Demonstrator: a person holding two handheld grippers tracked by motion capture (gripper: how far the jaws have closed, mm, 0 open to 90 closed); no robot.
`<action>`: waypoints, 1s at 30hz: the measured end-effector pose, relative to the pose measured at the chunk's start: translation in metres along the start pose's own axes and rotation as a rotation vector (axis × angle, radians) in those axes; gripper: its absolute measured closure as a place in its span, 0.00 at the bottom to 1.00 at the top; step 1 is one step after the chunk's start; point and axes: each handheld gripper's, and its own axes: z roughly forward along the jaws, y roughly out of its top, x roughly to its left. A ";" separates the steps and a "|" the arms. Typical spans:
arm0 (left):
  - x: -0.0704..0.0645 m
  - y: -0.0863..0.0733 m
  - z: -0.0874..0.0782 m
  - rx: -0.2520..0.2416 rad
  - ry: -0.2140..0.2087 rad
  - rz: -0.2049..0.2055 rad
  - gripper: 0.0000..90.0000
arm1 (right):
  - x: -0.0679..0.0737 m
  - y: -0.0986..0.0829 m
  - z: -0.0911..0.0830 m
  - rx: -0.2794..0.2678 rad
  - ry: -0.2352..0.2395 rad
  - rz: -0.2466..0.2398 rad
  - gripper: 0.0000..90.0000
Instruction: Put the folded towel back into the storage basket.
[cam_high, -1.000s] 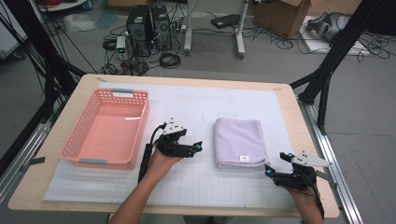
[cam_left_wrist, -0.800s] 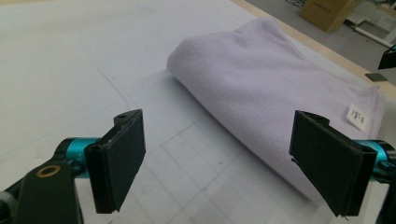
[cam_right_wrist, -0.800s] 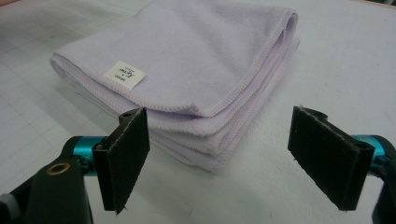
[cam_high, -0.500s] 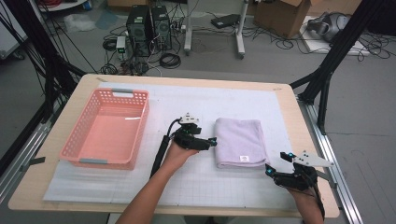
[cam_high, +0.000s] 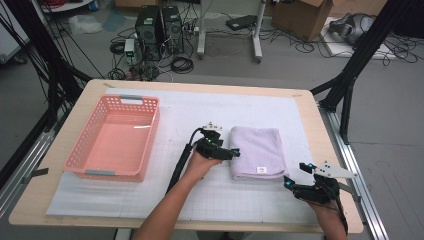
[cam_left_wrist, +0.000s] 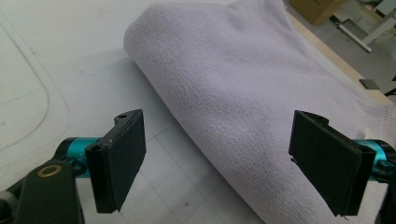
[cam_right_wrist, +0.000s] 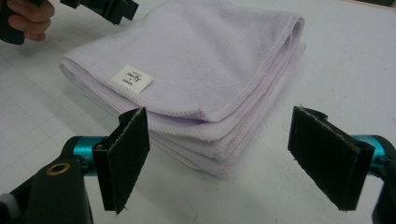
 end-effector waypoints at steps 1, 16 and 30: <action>-0.001 0.001 0.002 0.004 -0.003 0.002 0.23 | 0.000 0.000 0.000 0.001 0.000 -0.002 0.21; -0.014 0.002 0.029 0.042 0.015 0.010 0.25 | 0.000 0.000 -0.002 -0.005 0.005 0.006 0.22; -0.009 0.002 0.025 0.021 -0.045 0.020 0.76 | -0.001 0.000 -0.002 -0.016 0.010 0.015 0.22</action>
